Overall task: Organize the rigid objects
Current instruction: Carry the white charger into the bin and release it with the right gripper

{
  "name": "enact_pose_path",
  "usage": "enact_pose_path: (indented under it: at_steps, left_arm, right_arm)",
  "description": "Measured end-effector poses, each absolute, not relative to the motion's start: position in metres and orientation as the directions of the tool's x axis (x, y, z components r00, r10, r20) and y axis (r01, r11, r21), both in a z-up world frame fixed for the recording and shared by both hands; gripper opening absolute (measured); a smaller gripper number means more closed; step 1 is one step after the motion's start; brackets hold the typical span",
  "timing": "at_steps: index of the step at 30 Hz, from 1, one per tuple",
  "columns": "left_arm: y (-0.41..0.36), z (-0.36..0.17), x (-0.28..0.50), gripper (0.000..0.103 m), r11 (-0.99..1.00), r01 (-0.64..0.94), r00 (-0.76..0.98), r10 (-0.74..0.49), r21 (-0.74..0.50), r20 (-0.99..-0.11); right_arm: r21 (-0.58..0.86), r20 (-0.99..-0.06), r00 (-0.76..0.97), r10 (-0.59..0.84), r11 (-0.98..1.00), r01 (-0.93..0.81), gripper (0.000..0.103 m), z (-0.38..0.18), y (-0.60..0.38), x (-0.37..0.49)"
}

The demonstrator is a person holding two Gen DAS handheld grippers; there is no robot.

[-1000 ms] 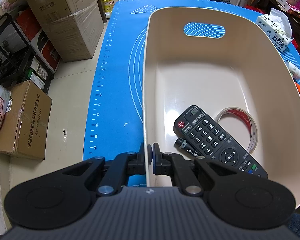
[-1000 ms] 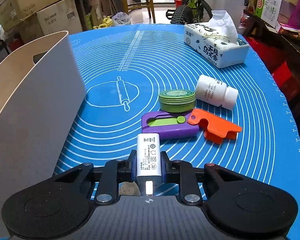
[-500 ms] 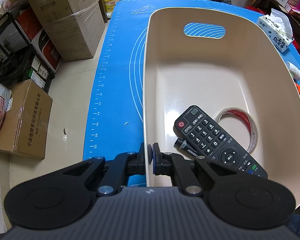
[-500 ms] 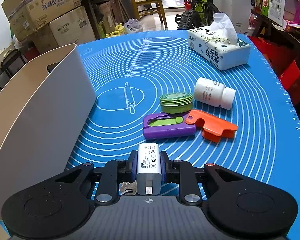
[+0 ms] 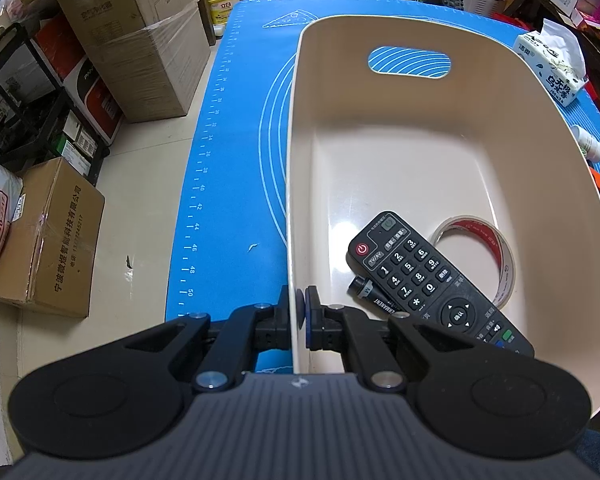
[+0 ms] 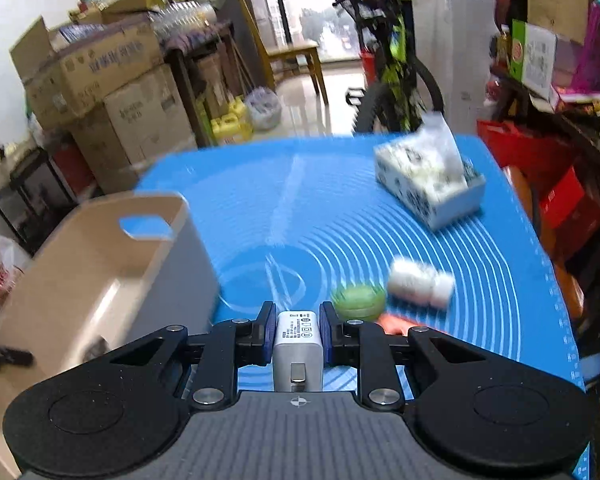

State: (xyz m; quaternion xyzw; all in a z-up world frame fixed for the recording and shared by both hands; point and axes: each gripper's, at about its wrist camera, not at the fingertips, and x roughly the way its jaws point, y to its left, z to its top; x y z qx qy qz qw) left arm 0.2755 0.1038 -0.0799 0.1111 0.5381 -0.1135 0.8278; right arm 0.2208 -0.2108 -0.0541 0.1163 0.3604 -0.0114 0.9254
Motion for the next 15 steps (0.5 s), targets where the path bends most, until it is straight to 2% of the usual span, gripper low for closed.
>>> enact_pose_path:
  at_steps: [6,11,15]
  left_arm:
    - [0.104,-0.079,0.276,0.006,0.950,0.308,0.395,-0.070,0.060,-0.916]
    - [0.104,-0.080,0.276,0.006,0.950,0.307,0.395,-0.070,0.060,-0.916]
    - [0.104,-0.079,0.276,0.006,0.949,0.310,0.395,-0.069,0.062,-0.916]
  right_arm:
    - [0.233,-0.610,0.780,0.137,0.972,0.011,0.032,-0.022,-0.172,0.225]
    - [0.237,-0.608,0.760,0.230,0.966,-0.102,0.032,-0.020,-0.118,0.230]
    - [0.176,-0.632,0.727,0.268,0.964,-0.202,0.032,-0.028,-0.074,0.232]
